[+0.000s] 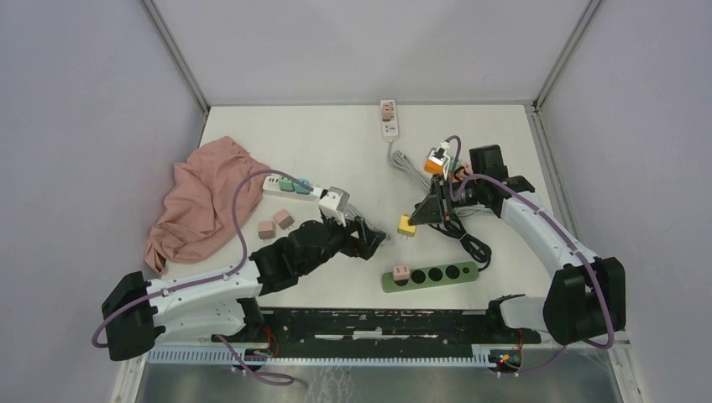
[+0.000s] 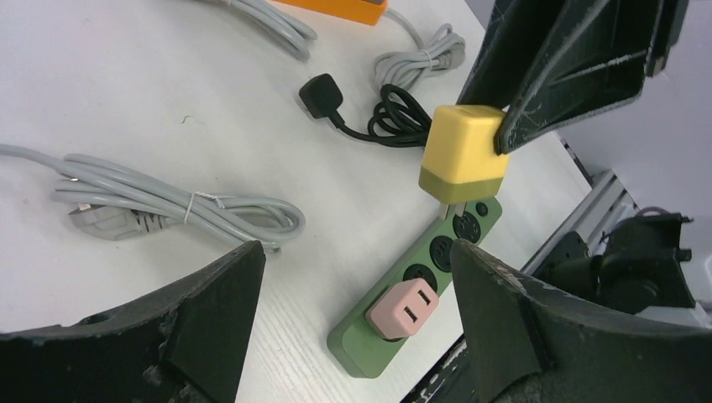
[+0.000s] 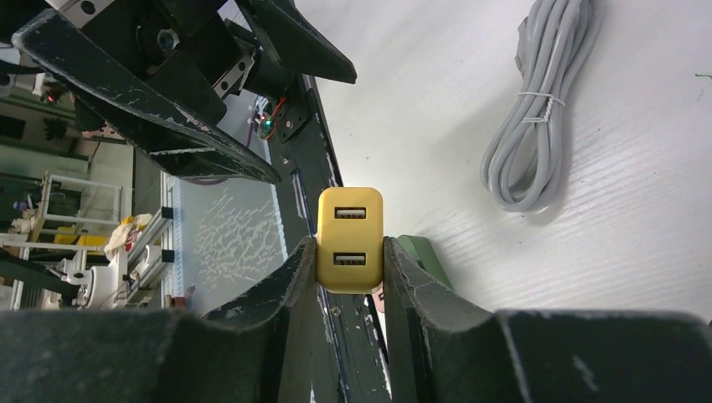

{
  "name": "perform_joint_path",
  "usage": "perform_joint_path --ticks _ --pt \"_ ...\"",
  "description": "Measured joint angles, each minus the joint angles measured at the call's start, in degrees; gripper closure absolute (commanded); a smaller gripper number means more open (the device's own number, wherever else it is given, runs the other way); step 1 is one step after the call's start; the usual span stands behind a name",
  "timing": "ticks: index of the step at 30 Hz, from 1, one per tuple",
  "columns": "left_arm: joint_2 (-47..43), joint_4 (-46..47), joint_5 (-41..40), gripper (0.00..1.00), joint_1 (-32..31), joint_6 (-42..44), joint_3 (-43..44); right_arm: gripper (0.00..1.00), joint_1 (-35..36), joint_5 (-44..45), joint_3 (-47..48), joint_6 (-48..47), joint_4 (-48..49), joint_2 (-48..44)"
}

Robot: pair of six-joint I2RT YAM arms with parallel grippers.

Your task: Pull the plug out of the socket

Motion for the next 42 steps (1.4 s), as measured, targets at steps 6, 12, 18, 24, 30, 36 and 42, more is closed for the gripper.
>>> perform_joint_path --ticks 6,12,18,24,30,36,42 --pt "5.20 -9.62 -7.52 0.18 -0.87 -5.18 8.04 0.98 -0.79 0.76 0.00 3.19 1.81 1.20" --pt "11.19 -19.30 -17.92 0.18 -5.18 -10.01 15.50 0.97 -1.18 2.19 0.00 7.30 3.91 3.50" --pt "17.53 -23.89 -23.06 0.18 -7.72 -11.17 21.73 0.95 -1.44 4.74 -0.31 12.24 6.16 5.14" --pt "21.99 -23.91 -23.89 0.16 -9.46 -11.19 25.70 0.95 -1.53 6.36 -1.03 15.98 8.20 5.51" --pt "26.45 -23.58 -23.47 0.17 -9.75 -11.15 29.33 0.93 -1.53 6.95 -1.20 17.49 8.74 5.79" --pt "31.69 -23.58 -23.45 0.27 -9.75 -11.04 32.96 0.92 -1.55 7.02 -1.22 17.88 8.74 5.79" --pt "37.00 -24.70 -23.80 0.77 -9.75 -9.94 36.70 0.88 -1.53 7.13 -1.22 17.86 8.76 5.79"
